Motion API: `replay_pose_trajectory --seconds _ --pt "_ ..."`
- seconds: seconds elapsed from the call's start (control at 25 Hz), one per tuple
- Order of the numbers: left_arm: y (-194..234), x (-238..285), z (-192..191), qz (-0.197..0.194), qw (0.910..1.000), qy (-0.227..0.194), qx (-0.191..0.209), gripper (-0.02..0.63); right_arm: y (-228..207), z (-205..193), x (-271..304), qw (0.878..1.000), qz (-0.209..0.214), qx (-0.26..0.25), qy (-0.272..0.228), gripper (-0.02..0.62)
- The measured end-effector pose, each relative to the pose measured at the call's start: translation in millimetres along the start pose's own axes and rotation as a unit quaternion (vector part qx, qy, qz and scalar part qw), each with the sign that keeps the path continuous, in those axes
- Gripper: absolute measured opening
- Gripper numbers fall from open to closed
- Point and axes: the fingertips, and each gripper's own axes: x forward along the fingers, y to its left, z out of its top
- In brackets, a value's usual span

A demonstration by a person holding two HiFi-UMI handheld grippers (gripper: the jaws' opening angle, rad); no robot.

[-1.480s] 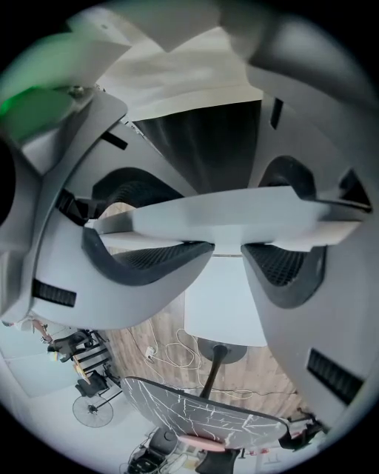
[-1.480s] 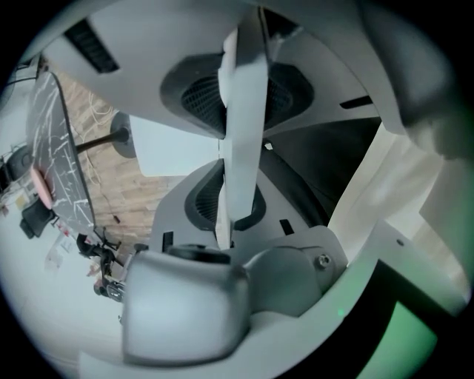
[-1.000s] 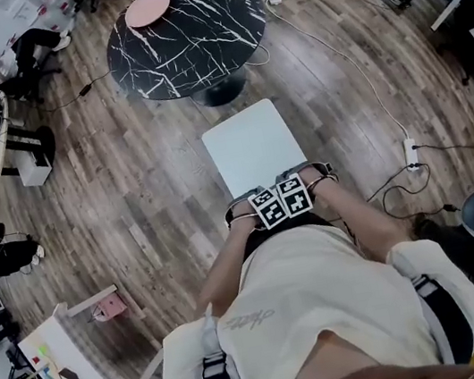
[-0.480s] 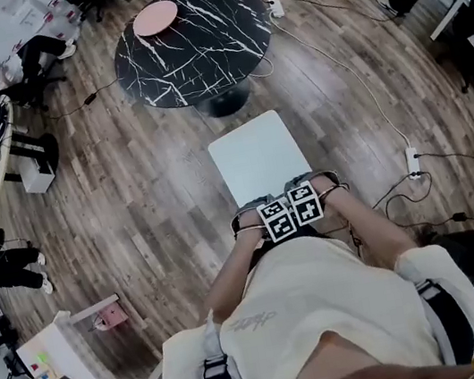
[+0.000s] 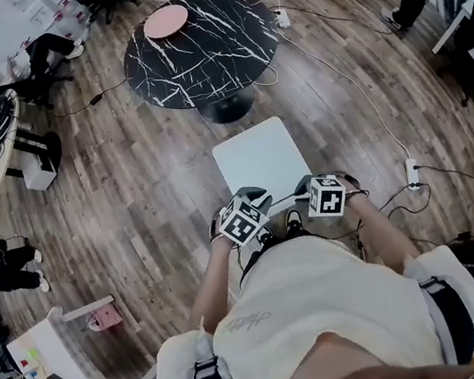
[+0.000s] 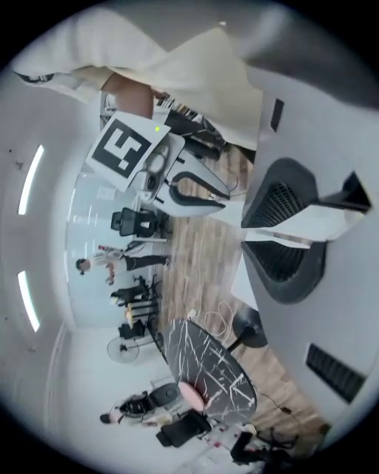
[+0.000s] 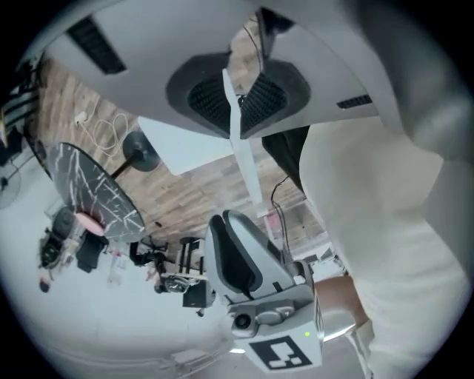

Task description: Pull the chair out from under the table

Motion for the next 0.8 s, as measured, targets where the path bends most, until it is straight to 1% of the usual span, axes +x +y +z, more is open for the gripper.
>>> replay_pose_trajectory --seconds 0.04,0.08,0.16,0.24,0.32,0.4,0.48,0.56,0.68,0.8 --pt "12 -10 4 0.027 0.9994 -0.017 -0.010 0.064 -5 4 -7 0.999 -0.016 0.022 -0.017 0.038" --pt "24 -19 6 0.054 0.9978 -0.033 -0.022 0.061 -10 8 -13 0.998 -0.033 0.046 -0.034 0.035" --pt "42 -34 6 0.092 0.9925 -0.059 -0.056 0.038 -24 19 -27 0.990 -0.068 0.093 -0.077 0.008" --pt "52 -47 8 0.105 0.9851 -0.092 -0.100 0.022 -40 31 -45 0.978 -0.099 0.132 -0.129 0.006" --pt "62 -63 14 0.118 0.9745 -0.126 -0.144 0.017 -57 43 -69 0.963 -0.125 0.161 -0.177 0.006" --pt "70 -83 24 0.138 0.9645 -0.154 -0.165 0.017 -69 54 -95 0.947 -0.144 0.181 -0.221 0.006" --pt "78 -102 37 0.163 0.9582 -0.173 -0.160 0.017 -77 65 -120 0.932 -0.155 0.197 -0.261 0.006" --pt "86 -120 51 0.187 0.9536 -0.187 -0.144 0.017 -83 79 -144 0.918 -0.165 0.201 -0.300 0.006" --pt "99 -145 75 0.214 0.9449 -0.214 -0.124 0.017 -91 105 -178 0.901 -0.195 0.172 -0.346 0.006" --pt "112 -166 98 0.237 0.9335 -0.244 -0.114 0.017 -101 129 -204 0.892 -0.239 0.131 -0.362 0.006"
